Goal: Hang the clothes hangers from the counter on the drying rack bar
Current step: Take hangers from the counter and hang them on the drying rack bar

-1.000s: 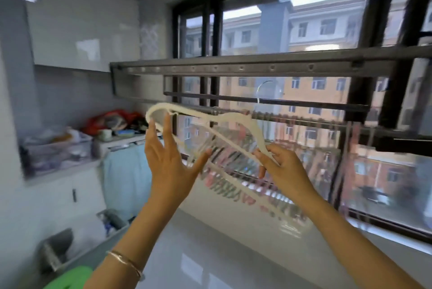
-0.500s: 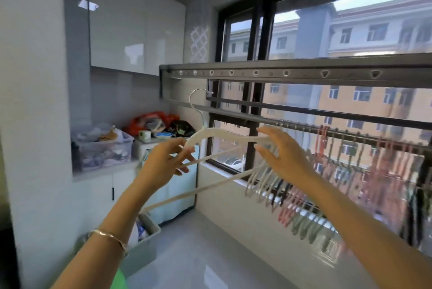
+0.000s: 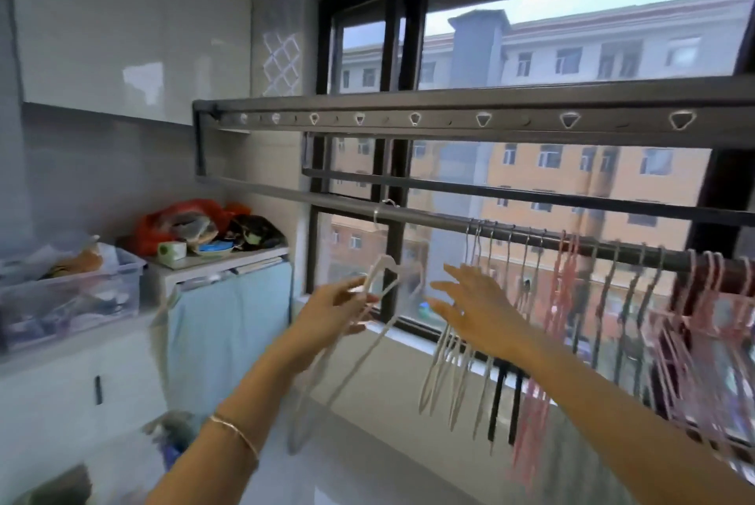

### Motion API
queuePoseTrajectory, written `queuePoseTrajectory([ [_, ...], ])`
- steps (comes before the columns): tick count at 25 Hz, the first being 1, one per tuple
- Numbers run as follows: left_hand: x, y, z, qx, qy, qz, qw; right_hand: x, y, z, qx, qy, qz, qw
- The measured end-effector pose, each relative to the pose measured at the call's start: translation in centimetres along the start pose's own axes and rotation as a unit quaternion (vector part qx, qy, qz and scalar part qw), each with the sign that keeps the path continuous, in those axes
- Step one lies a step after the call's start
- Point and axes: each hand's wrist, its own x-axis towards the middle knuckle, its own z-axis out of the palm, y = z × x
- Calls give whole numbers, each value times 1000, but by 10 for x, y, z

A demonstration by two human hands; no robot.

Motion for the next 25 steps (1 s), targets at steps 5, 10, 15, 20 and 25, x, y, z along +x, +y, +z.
queuePoseTrajectory([
  [5,63,-22,38,-100,-66,-5,993,9,7,16,-13,11,91,996],
  [10,99,-19,56,-111,-104,30,988,4,-1,22,0,18,128,992],
  [15,104,-30,79,-95,-120,13,988,-6,-9,24,12,20,141,990],
  [20,87,-34,92,-58,-131,-12,990,-23,-11,17,34,33,151,987],
  [25,56,3,99,118,-111,106,981,-61,8,-7,37,88,156,983],
])
